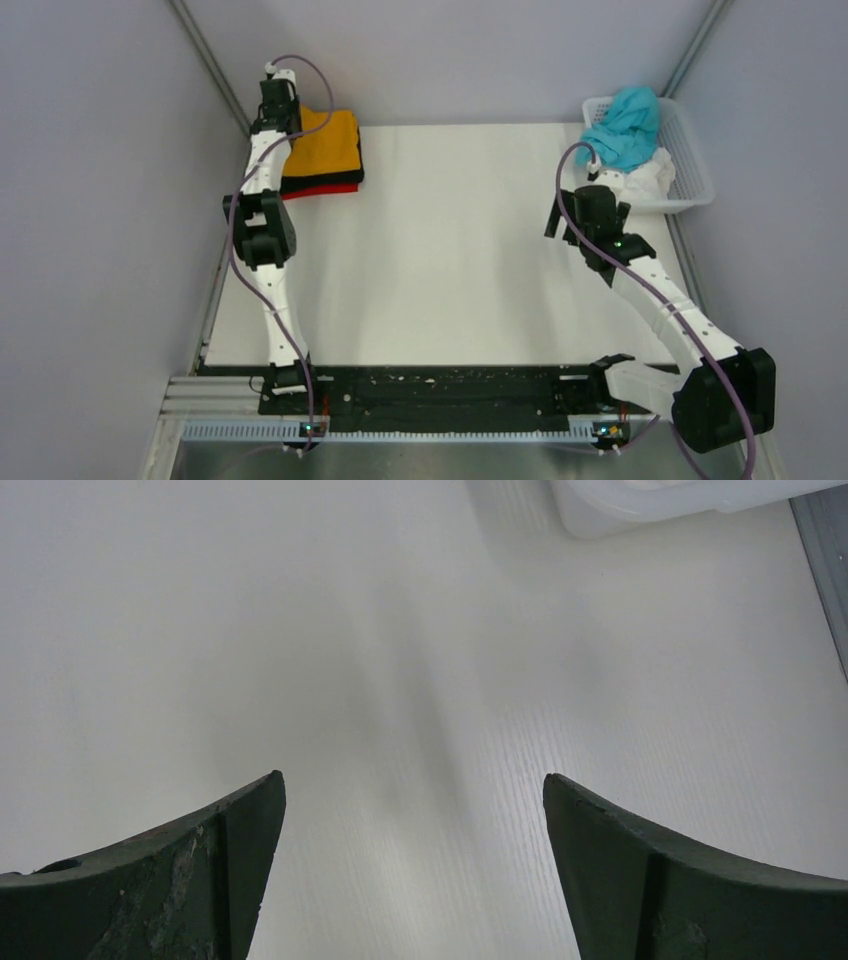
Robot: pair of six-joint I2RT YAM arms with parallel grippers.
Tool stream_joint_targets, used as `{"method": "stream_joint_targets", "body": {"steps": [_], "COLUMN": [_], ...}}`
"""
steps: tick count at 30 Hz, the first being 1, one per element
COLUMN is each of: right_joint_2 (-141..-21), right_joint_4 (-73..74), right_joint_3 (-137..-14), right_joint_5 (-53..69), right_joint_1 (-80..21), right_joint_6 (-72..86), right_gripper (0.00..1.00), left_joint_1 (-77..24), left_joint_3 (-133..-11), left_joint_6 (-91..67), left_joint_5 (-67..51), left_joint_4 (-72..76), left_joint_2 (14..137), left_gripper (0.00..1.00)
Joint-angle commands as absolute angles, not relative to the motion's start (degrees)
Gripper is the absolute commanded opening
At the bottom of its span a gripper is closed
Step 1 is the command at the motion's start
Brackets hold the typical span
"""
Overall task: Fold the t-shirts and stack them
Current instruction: Put the neatly folded tshirt into the corner of the board with the left arm, then reset both arms
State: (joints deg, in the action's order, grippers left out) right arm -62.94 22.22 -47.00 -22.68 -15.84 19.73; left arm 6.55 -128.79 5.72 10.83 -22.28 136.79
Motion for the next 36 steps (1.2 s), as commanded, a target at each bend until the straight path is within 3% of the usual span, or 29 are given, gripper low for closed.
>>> {"method": "stream_joint_targets", "body": {"steps": [1, 2, 3, 12, 16, 27, 36], "right_joint_2": [-63.34, -63.19, -63.07, -60.39, -57.79, -47.17, -42.02], "right_joint_4": [22.84, 22.88, 22.9, 21.14, 19.54, 16.11, 13.13], "right_joint_3": [-50.98, -51.12, -51.27, -50.5, -47.98, -37.4, -30.7], "right_joint_5": [-24.23, -24.51, -24.79, -23.2, -22.71, -23.34, -23.66], "right_joint_1": [-15.36, -15.36, -15.32, -15.32, -15.37, -15.42, -15.34], "right_joint_6": [21.02, 21.12, 21.24, 22.67, 23.01, 25.92, 28.19], "right_gripper": [0.99, 0.99, 0.99, 0.99, 0.99, 0.99, 0.99], "left_joint_1": [6.9, 6.94, 6.94, 6.32, 4.1, -19.56, -25.07], "left_joint_3": [-131.05, -130.89, -130.31, -119.24, -105.54, -57.97, -43.4], "left_joint_6": [3.87, 3.4, 2.9, -9.4, -14.25, -24.4, -33.53], "left_joint_5": [18.0, 19.72, 20.33, 15.27, 8.55, 15.82, 13.74], "left_joint_4": [-17.5, -18.13, -18.31, -19.44, -17.32, -9.1, -12.12], "left_joint_2": [136.3, 135.55, 134.49, 116.62, 105.27, 74.46, 62.43], "left_gripper": [0.7, 0.94, 0.98, 0.99, 0.99, 0.99, 0.99]}}
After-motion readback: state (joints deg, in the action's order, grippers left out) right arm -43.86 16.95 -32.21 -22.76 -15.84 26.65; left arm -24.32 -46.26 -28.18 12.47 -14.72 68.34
